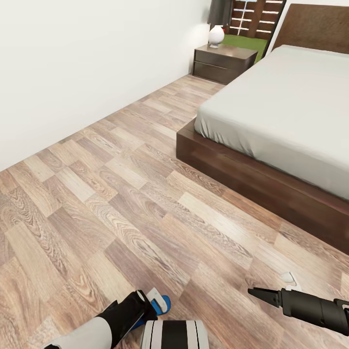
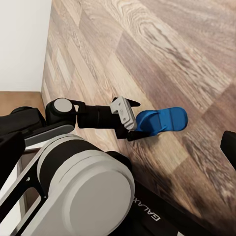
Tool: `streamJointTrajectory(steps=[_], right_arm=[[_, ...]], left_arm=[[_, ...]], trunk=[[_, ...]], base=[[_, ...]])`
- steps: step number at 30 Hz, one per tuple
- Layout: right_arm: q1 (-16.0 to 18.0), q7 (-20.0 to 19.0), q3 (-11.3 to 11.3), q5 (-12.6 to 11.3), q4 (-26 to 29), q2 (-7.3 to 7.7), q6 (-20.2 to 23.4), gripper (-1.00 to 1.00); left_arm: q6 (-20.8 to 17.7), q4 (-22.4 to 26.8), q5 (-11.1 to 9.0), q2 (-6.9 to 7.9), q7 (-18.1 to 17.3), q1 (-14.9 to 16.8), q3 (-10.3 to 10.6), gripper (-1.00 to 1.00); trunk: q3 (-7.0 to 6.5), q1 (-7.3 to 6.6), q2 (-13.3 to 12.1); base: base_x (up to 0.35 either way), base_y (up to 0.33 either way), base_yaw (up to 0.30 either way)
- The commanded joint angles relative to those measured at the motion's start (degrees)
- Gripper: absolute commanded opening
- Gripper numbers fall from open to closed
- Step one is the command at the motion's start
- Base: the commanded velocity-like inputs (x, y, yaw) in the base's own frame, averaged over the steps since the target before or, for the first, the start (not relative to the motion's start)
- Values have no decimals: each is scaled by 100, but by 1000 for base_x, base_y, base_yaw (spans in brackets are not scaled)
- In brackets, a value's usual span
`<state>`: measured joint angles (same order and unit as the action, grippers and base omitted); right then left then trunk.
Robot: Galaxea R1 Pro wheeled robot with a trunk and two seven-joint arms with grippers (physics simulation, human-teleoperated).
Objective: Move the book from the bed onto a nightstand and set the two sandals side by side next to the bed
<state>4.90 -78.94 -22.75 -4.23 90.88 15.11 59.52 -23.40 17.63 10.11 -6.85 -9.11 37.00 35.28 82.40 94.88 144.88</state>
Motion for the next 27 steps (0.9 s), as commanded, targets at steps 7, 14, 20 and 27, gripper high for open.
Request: streamJointTrajectory(steps=[7,14,20,27], right_arm=[[2,0,-2,-16,0,4,48,100],[2,0,-2,-16,0,3,48,100],[2,1,2,-16,0,1,48,100],[2,0,4,-16,0,1,48,100]], left_arm=[[-25,12,61,0,-36,1,46,100],[-32,8,61,-1,-38,1,65,100],[-33,5,61,-1,-39,1,83,100],[-33,4,61,-1,-37,1,90,100]], trunk=[[4,-1,1],[4,-1,1],[4,-1,1],[4,-1,1]], base=[[0,0,0],[0,0,0],[0,0,0],[0,0,0]])
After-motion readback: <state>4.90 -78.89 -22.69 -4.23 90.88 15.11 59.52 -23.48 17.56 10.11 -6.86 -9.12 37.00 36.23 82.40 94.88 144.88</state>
